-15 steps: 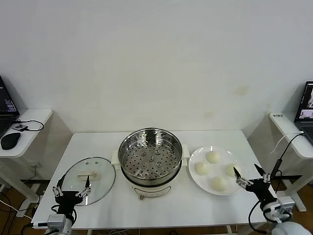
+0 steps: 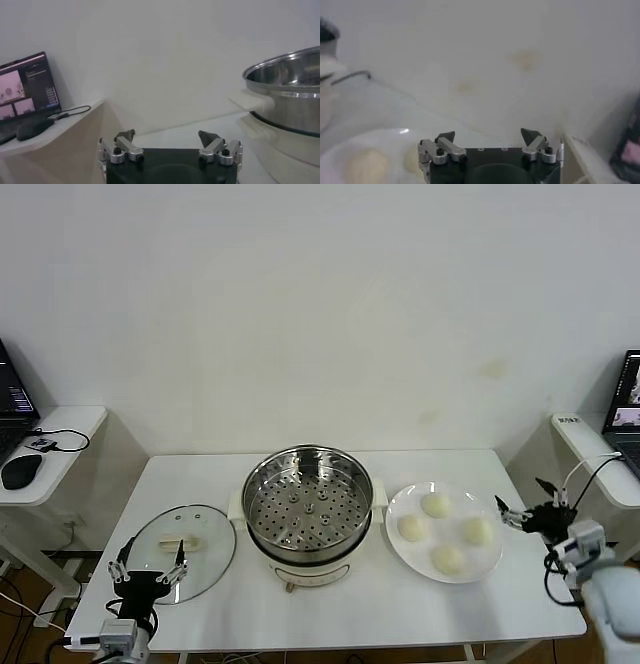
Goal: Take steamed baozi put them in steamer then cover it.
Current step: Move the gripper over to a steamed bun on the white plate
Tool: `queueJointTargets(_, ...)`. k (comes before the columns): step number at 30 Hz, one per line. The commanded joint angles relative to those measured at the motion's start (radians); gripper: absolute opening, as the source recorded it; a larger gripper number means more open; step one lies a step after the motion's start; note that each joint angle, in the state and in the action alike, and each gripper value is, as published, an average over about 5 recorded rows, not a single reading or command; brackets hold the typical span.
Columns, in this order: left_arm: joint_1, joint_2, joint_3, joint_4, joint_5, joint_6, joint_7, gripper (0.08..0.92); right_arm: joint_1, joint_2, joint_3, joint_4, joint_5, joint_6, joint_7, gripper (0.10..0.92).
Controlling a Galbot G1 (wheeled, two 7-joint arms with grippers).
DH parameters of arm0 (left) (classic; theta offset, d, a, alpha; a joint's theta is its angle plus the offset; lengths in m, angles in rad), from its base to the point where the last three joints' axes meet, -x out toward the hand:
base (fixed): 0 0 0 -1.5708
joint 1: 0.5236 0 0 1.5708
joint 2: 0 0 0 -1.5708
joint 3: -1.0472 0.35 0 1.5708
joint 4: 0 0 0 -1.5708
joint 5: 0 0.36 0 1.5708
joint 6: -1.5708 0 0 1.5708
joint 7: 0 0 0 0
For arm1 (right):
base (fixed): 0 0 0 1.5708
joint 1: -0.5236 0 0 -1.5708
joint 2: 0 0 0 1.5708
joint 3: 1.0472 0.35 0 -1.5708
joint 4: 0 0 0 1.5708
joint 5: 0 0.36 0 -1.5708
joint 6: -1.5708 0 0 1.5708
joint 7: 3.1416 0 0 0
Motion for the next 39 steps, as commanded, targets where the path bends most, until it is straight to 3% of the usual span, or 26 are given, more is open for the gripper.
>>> queueJointTargets(1, 0.001, -0.001, 0.001, -0.002, 0.007, 0.0, 0.0, 0.823, 0.361, -0.152, -0.236, -0.252, -0.312, 0.026, -0.454, 0.823)
queueJointTargets(16, 0.017, -0.011, -0.017, -0.032, 0.006, -0.007, 0.006, 0.823, 0.847, -0.115, -0.798, -0.475, -0.398, 0.122, -0.752, 0.823)
queueJointTargets(28, 0.022, -0.021, -0.027, -0.037, 0.001, -0.01, 0.008, 0.823, 0.99, 0.051, -0.964, -0.738, -0.453, 0.343, -0.707, 0.823)
queueJointTargets(39, 0.027, -0.024, -0.029, -0.025, -0.001, -0.012, 0.006, 0.823, 0.991, 0.162, -0.949, -0.885, -0.529, 0.402, -0.659, 0.823)
